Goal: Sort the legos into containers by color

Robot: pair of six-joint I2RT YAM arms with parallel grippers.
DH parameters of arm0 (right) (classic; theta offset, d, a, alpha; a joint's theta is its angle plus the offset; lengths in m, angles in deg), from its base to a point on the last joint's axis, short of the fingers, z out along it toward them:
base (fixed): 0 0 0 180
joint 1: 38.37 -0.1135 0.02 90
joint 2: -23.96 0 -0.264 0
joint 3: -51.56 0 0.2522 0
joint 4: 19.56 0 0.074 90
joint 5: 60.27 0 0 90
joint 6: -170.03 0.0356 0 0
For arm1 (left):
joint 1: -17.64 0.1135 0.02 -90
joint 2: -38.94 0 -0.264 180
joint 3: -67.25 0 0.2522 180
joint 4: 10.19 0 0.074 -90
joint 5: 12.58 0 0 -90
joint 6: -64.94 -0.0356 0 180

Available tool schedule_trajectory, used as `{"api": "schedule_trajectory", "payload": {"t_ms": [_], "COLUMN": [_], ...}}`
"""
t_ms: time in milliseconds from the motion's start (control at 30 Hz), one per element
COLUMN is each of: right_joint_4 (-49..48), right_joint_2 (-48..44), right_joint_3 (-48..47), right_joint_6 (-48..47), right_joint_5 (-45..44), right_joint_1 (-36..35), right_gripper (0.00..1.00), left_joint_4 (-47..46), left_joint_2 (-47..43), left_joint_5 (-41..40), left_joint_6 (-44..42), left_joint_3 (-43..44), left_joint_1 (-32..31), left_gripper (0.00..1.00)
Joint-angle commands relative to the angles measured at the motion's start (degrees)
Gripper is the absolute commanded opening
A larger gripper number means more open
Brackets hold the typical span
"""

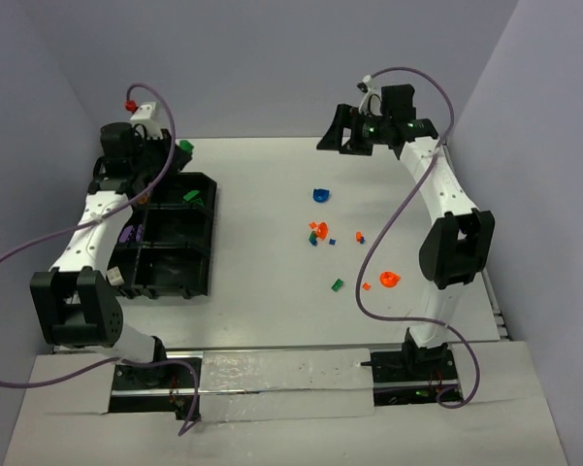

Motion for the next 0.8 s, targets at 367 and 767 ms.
{"api": "schedule_trajectory", "payload": {"t_ms": [367, 767], "right_joint_4": [23.55, 22.67], "right_joint_2": [-7.37, -9.31], "right_joint_3": [14.51, 21.80], "right_joint_6": [-44.40, -47.49], "right_joint_5": [-10.20, -16.59], "right_joint_1": [-3.78, -8.28], "right_gripper": [0.84, 0.81], "left_joint_4": [13.89, 15.06], "left_joint_2": [8.22, 18.32], "left_joint_5": [-10.82, -11.82], "left_joint_6": [-13.91, -19.26], "left_joint_3": [4.13, 12.13], "left_joint_1": [4.27, 5.34], "left_gripper": [0.08, 0.44]}}
